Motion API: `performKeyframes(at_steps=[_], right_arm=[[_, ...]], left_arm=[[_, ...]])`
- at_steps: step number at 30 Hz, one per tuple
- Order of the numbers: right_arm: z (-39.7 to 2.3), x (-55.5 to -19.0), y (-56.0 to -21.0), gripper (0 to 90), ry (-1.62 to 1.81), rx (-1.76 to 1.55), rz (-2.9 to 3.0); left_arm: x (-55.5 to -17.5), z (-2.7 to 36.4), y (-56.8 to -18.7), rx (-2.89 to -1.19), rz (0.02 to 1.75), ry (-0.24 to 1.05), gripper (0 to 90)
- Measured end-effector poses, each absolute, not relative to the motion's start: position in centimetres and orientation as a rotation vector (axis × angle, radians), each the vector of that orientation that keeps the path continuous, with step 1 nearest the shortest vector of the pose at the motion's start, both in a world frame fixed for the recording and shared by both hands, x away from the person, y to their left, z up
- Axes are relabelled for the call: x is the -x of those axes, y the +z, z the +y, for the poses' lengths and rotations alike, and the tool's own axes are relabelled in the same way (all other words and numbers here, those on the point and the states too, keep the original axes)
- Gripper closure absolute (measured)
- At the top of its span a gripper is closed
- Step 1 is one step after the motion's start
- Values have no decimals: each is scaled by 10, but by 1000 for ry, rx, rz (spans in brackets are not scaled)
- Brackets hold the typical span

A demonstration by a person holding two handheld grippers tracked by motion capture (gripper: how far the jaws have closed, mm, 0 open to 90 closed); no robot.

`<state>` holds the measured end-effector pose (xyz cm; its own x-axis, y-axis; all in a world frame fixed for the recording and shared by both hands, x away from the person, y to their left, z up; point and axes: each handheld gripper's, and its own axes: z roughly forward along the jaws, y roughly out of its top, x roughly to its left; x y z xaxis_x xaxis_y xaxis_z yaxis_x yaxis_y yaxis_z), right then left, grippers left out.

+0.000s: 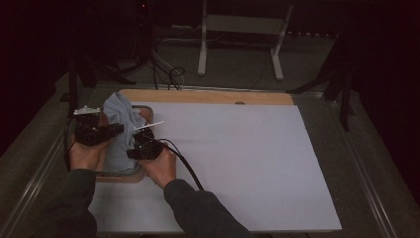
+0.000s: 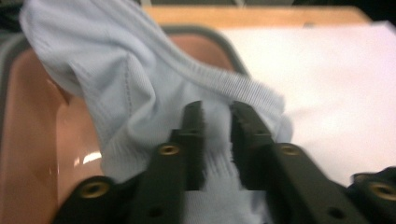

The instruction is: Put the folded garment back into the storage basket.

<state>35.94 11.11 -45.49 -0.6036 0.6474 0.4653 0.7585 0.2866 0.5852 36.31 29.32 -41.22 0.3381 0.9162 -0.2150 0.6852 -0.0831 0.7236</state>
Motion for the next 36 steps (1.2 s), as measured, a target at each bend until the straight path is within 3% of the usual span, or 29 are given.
performKeyframes(at_steps=[4, 9, 18, 21, 36], right_arm=[[112, -359, -454, 789, -1218, 1321, -2412], [111, -358, -454, 749, -1225, 1303, -2428], [93, -352, -441, 438, -1365, 1126, -2539], [79, -355, -434, 382, -1414, 1143, -2516], [30, -367, -427, 299, -1493, 1229, -2528]], left_arm=[[-373, 285, -423, -1904, 1425, 359, 856], [-380, 276, -431, -1948, 1440, 352, 882], [-383, 272, -441, -1987, 1465, 339, 882], [-385, 270, -444, -2014, 1474, 340, 881], [-397, 275, -442, -1955, 1542, 404, 866]])
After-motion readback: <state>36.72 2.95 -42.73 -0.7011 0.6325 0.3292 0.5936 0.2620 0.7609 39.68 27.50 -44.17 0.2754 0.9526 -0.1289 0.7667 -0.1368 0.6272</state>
